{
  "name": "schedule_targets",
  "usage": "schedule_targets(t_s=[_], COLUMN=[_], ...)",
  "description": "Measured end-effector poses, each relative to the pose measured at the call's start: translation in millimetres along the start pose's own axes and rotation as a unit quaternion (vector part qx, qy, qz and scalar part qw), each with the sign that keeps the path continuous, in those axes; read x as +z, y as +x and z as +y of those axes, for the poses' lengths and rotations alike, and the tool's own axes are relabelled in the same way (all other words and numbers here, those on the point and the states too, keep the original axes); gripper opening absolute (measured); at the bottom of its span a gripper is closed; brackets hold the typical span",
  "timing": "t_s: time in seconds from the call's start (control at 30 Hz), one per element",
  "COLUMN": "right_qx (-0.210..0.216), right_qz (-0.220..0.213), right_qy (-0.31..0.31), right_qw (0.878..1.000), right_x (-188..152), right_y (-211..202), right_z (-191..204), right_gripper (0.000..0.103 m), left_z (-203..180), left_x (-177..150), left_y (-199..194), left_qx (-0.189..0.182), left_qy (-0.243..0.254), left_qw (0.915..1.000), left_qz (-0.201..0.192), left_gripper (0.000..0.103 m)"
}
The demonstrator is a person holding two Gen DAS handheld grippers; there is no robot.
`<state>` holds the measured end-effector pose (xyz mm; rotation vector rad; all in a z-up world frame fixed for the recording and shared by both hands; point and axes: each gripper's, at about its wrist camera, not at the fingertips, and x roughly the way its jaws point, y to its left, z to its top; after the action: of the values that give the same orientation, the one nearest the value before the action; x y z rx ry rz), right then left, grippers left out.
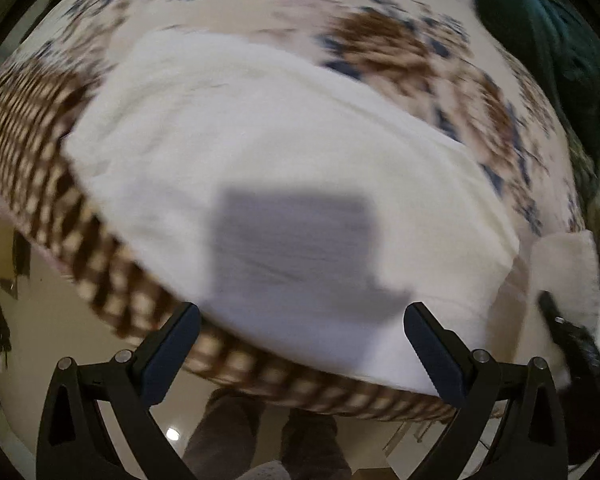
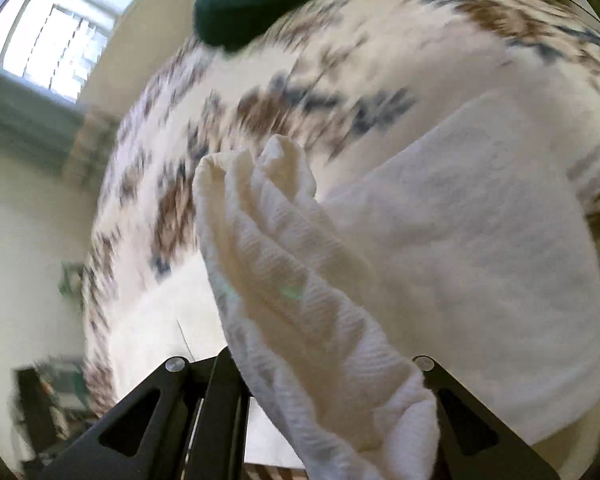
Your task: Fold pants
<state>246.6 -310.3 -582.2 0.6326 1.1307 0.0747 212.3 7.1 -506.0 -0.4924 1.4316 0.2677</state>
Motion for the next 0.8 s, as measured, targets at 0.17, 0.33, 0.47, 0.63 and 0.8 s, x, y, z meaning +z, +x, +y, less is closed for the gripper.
schedule_targets(t_s=[0.17,0.33,0.47,0.63,0.8], right_qx=[-0.066,0.026,0.002,-0.105,-0.182], right_qz=[0.063,0.127,0.112,0.089,0.112], right_qy=[-0.066,-0.1,-0.074,-0.038,-0.016], right_qw=[0.994,0.986,0.991,0.99,0.977], right_x=[-45,-62,-43,-11,9], right_y=[55,49,7,-43,-51], right_z=[50,91,65,-4,-75], right_gripper=[0.047,0.068,0.092,0.095,0.06], left_z=[57,81,74,14,-63], left_x=[9,15,20,24,34], left_y=[2,-2,-9,2,34], left_qx=[0.009,0.009,-0.013,-0.049,-0.053], left_qy=[-0.04,-0.064,-0.059,-0.007,0.06], left_qw=[0.9992,0.9979,0.998,0.9985,0.9967], left_qz=[0.0,-0.008,-0.019,-0.022,-0.015], left_gripper=[0.103,0.103,0.103,0.103,0.103])
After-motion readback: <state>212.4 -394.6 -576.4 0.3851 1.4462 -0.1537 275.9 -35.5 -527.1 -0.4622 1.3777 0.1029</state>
